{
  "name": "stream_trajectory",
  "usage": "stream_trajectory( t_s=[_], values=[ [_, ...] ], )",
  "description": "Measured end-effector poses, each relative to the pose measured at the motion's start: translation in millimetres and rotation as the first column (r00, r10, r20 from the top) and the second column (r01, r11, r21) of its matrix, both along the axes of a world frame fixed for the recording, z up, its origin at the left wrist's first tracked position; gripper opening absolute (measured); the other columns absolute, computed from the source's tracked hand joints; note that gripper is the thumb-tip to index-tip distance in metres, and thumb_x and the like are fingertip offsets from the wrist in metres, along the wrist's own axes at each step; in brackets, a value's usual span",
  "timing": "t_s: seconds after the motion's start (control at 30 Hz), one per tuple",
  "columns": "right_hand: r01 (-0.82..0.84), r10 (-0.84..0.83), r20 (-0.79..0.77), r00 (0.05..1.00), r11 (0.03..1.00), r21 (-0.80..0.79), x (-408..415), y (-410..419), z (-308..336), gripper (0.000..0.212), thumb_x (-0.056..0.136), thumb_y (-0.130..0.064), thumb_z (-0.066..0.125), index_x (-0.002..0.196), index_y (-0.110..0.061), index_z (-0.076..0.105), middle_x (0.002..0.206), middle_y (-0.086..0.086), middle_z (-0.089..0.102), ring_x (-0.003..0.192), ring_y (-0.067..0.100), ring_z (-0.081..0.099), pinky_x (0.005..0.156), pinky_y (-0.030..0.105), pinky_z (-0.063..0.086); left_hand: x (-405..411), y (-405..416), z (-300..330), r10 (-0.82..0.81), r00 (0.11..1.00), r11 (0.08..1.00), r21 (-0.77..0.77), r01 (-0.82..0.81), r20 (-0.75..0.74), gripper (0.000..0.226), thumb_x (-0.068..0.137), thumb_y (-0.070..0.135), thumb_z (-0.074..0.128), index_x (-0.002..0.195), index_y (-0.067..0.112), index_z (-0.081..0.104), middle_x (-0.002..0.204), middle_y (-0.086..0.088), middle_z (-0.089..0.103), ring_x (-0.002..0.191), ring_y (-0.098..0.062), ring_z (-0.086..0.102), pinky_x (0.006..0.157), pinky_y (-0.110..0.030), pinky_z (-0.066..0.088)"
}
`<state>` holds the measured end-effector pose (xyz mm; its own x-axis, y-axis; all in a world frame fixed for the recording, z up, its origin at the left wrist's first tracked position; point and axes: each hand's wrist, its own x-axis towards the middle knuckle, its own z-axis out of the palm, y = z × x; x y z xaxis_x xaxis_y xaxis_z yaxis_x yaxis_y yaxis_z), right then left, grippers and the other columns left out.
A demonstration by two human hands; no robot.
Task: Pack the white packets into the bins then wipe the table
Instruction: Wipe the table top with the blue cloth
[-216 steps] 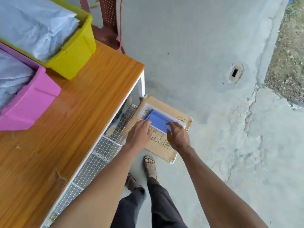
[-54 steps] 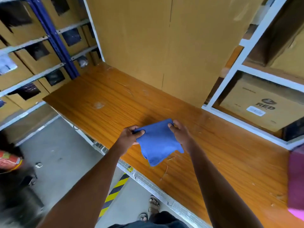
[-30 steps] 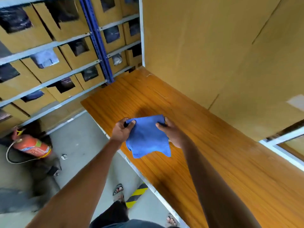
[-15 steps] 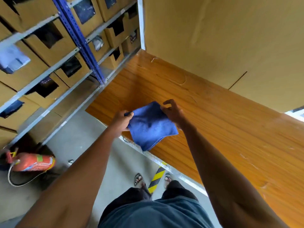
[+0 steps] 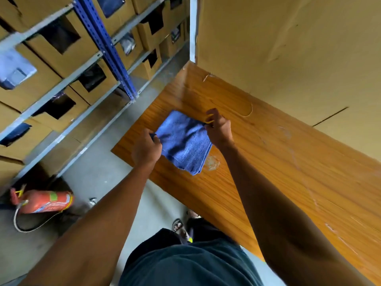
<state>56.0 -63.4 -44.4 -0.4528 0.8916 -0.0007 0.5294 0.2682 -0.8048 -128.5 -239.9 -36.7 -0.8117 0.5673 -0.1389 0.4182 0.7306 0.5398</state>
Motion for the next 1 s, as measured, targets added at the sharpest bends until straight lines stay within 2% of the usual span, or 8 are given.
stream_trajectory(
  t_s=[0.13,0.23,0.33,0.4,0.53,0.67,0.83,1.0],
  values=[
    [-0.049,0.040,0.065,0.997,0.988,0.148,-13,15,-7,0.045,0.084,0.014,0.060,0.122,-0.008,0.068,0.113,0.015,0.070,0.094,0.030,0.070,0.072,0.036,0.059,0,16,-7,-0.313,0.877,0.949,-0.071,0.308,-0.364,0.047,0.089,0.032,0.067,0.134,0.018,0.056,0.133,-0.013,0.051,0.114,-0.037,0.055,0.094,-0.050,0.050],
    [-0.024,-0.013,0.173,0.985,0.977,0.212,-9,13,-15,0.038,0.093,0.001,0.055,0.126,-0.013,0.066,0.121,0.016,0.065,0.097,0.038,0.066,0.069,0.045,0.058,9,41,-16,-0.549,0.739,0.831,-0.158,0.534,-0.390,0.054,0.093,0.043,0.062,0.144,0.025,0.056,0.150,-0.012,0.046,0.121,-0.038,0.051,0.097,-0.049,0.046],
    [0.036,-0.122,0.283,0.951,0.956,0.291,4,3,-29,0.034,0.103,-0.021,0.046,0.132,-0.015,0.063,0.136,0.013,0.060,0.117,0.039,0.057,0.096,0.053,0.050,18,62,-28,-0.713,0.617,0.698,-0.253,0.670,-0.334,0.057,0.101,0.052,0.054,0.154,0.031,0.050,0.165,-0.012,0.037,0.135,-0.041,0.045,0.103,-0.055,0.042],
    [0.062,-0.171,0.375,0.911,0.957,0.284,14,-4,-37,0.043,0.110,-0.035,0.039,0.146,-0.016,0.056,0.156,0.011,0.048,0.143,0.035,0.044,0.119,0.054,0.034,19,70,-36,-0.783,0.546,0.620,-0.294,0.728,-0.300,0.057,0.105,0.055,0.043,0.159,0.039,0.042,0.172,-0.009,0.028,0.148,-0.042,0.036,0.113,-0.061,0.036],
    [0.151,-0.258,0.513,0.818,0.958,0.242,26,-19,-44,0.055,0.112,-0.049,0.030,0.164,-0.030,0.032,0.175,0.004,0.019,0.162,0.028,0.014,0.129,0.052,0.009,9,71,-45,-0.820,0.479,0.563,-0.294,0.773,-0.312,0.053,0.109,0.054,0.031,0.161,0.046,0.035,0.175,-0.007,0.022,0.155,-0.041,0.028,0.119,-0.068,0.026],
    [0.222,-0.324,0.590,0.739,0.945,0.240,20,-36,-43,0.058,0.110,-0.057,0.023,0.166,-0.042,0.019,0.177,0.000,0.008,0.163,0.026,0.006,0.129,0.055,0.003,-5,75,-41,-0.778,0.541,0.623,-0.279,0.731,-0.321,0.056,0.109,0.059,0.035,0.163,0.044,0.032,0.174,-0.015,0.017,0.154,-0.047,0.025,0.123,-0.071,0.017],
    [0.250,-0.329,0.640,0.694,0.944,0.215,7,-36,-42,0.060,0.109,-0.060,0.014,0.167,-0.044,0.006,0.177,-0.002,-0.004,0.163,0.026,-0.004,0.129,0.058,-0.003,-1,74,-42,-0.850,0.421,0.508,-0.286,0.813,-0.316,0.064,0.105,0.069,0.029,0.165,0.047,0.022,0.172,-0.014,0.021,0.152,-0.051,0.023,0.124,-0.070,0.013],
    [0.250,-0.317,0.669,0.672,0.948,0.197,3,-27,-41,0.062,0.107,-0.065,0.007,0.166,-0.046,-0.003,0.176,-0.003,-0.012,0.162,0.026,-0.011,0.127,0.062,-0.005,-10,89,-45,-0.849,0.425,0.506,-0.255,0.824,-0.314,0.059,0.107,0.067,0.025,0.164,0.050,0.025,0.173,-0.007,0.023,0.158,-0.045,0.016,0.124,-0.070,0.011]
  ],
)
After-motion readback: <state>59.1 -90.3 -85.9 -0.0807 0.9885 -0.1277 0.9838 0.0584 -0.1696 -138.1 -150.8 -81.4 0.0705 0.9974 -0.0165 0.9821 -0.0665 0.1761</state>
